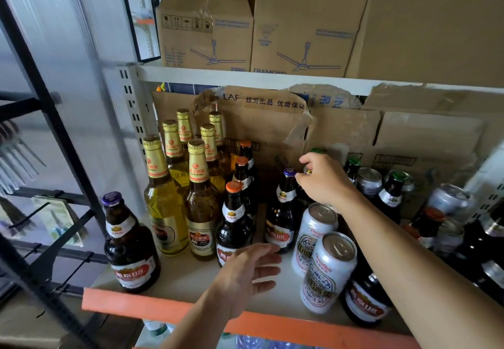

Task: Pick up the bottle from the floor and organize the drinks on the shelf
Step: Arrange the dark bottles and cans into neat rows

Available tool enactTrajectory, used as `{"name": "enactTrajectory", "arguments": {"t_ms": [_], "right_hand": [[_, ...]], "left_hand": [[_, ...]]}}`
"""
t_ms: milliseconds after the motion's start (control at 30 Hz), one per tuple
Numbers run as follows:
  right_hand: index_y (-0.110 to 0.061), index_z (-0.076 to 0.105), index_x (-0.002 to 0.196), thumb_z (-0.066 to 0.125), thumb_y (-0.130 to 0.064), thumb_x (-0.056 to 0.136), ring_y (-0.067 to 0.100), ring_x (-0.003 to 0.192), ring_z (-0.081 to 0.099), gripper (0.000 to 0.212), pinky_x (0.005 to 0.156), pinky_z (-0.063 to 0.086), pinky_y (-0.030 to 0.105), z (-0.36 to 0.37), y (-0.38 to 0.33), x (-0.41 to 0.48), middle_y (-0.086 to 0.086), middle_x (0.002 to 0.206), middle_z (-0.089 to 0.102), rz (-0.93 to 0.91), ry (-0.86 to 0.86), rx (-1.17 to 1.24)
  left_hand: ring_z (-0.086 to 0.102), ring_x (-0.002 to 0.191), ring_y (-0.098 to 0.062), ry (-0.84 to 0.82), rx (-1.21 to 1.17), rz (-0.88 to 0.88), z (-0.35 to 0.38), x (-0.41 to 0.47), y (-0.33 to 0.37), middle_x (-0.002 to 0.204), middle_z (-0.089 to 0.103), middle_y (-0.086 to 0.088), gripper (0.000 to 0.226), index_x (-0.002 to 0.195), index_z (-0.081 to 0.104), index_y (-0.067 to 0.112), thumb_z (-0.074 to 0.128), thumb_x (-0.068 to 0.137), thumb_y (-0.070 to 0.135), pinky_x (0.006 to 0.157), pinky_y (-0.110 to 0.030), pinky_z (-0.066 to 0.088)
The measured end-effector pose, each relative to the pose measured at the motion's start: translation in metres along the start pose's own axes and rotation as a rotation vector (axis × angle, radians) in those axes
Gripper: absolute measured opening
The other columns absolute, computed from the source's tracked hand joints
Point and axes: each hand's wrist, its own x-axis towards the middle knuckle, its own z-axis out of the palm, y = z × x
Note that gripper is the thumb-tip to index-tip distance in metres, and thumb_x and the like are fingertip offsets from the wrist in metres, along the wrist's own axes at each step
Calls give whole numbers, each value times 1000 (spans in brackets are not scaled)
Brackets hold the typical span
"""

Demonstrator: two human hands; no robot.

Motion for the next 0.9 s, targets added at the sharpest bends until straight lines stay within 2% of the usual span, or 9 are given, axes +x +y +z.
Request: {"name": "enactTrajectory", "arguments": {"t_ms": [67, 133, 267, 333, 433, 500, 567, 733, 900], "right_hand": [[-18, 51, 134, 62, -23, 89, 18, 90, 52, 46, 80, 42, 28, 0, 0, 0, 7, 115, 62, -9, -2, 4], [-18, 51, 135, 63, -23, 89, 17, 85, 52, 48, 79, 42, 27, 1, -1, 1, -1, 97, 59, -21, -5, 7], [-19, 50, 136, 63, -22, 88, 7, 68, 51, 50, 69, 45, 27, 4, -5, 2, -10, 79, 49, -48, -34, 16], [-18, 50, 136, 63, -21, 88, 10, 70, 53, 50, 72, 49, 29, 4, -6, 2, -6, 83, 53, -58, -57, 32], [-17, 50, 137, 64, -21, 88, 16, 82, 58, 51, 80, 50, 31, 4, -7, 2, 4, 107, 62, -48, -83, 51], [-17, 50, 137, 67, -23, 87, 21, 101, 61, 53, 83, 46, 28, 5, -7, 3, 9, 124, 60, -43, -92, 61], [-17, 50, 137, 70, -26, 85, 24, 116, 57, 57, 86, 44, 27, 7, -8, 4, 10, 131, 57, -53, -103, 43], [-14, 52, 134, 73, -34, 84, 24, 104, 59, 58, 83, 48, 30, 11, -11, 4, 8, 124, 60, -60, -108, -10], [-13, 60, 112, 72, -32, 84, 24, 88, 61, 35, 75, 51, 35, 13, -15, 1, 7, 100, 65, -71, -84, -34]], "left_hand": [[67, 87, -19, 22, 0, -17, 4, 3, 0, 95, 75, -4, 24, 92, 75, 15, 54, 90, 26, 74, -32, 49], [66, 86, -19, 24, -11, -37, 8, 3, 0, 95, 76, -5, 23, 90, 75, 15, 55, 88, 25, 74, -31, 47], [60, 59, -13, 29, -42, -30, 11, 5, 3, 81, 74, -6, 20, 80, 75, 13, 57, 85, 22, 57, -26, 41], [56, 54, -12, 43, -54, -30, 10, 7, 4, 75, 72, -4, 22, 72, 76, 14, 59, 84, 21, 53, -25, 39], [56, 54, -12, 38, -72, -35, 6, 7, 4, 69, 67, -1, 16, 69, 74, 18, 64, 80, 24, 52, -25, 41], [58, 57, -14, 25, -70, -40, 3, 5, 4, 68, 65, 0, 9, 74, 72, 21, 67, 78, 27, 54, -25, 45], [61, 60, -16, 16, -78, -49, 0, 4, 3, 70, 67, 0, 10, 79, 73, 20, 67, 78, 28, 55, -26, 48], [67, 69, -19, -12, -73, -72, -9, 2, -2, 81, 72, -4, 20, 94, 73, 14, 60, 84, 26, 62, -30, 52], [69, 75, -19, -8, -63, -65, -16, 0, -11, 93, 75, -8, 22, 86, 71, 10, 56, 88, 24, 66, -30, 50]]}}
